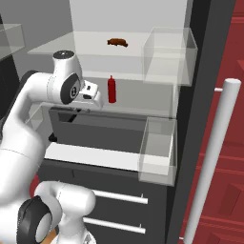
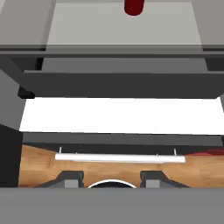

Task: Pick chicken drumstick from the fridge and place it on the plate on the counter.

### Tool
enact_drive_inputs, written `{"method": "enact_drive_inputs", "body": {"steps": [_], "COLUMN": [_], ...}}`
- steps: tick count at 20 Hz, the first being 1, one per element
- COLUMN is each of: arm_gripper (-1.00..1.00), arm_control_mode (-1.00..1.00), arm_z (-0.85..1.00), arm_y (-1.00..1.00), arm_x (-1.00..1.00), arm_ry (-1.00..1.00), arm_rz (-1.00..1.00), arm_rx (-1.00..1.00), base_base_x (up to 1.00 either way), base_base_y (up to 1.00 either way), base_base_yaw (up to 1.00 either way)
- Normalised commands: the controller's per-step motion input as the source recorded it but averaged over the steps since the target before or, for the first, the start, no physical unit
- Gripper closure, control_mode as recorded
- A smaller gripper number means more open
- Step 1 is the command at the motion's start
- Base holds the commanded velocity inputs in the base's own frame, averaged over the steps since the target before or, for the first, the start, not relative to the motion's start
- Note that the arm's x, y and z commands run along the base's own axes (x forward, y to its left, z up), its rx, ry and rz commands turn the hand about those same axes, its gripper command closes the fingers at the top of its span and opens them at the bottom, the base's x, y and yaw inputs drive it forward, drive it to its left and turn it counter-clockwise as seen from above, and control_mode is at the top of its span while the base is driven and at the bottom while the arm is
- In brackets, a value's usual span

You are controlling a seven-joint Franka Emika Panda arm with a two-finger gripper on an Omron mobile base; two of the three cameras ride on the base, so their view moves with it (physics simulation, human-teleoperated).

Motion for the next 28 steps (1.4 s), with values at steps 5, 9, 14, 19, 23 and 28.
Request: {"method": "enact_drive_inputs", "body": {"steps": [5, 9, 14, 19, 23, 28], "arm_gripper": [-1.0, -1.0, -1.0, -1.0, -1.0, -1.0], "arm_control_mode": [-1.0, -1.0, -1.0, -1.0, -1.0, -1.0], "arm_z": [0.08, 0.16, 0.46, 0.66, 0.71, 0.62], "arm_y": [0.0, -0.02, 0.0, 0.0, -0.17, -0.21], "arm_x": [0.0, -0.02, 0.0, 0.0, 0.0, 0.0], "arm_ry": [-0.1, -0.3, -0.27, -0.12, -0.02, -0.01], "arm_rz": [0.0, 0.0, -0.01, 0.0, 0.0, -0.01], "arm_rx": [0.01, 0.0, 0.0, 0.0, 0.0, 0.02], "base_base_x": [0.0, 0.0, 0.0, 0.0, 0.0, 0.0], "base_base_y": [0.0, 0.0, 0.0, 0.0, 0.0, 0.0], "base_base_yaw": [0.0, 0.0, 0.0, 0.0, 0.0, 0.0]}}
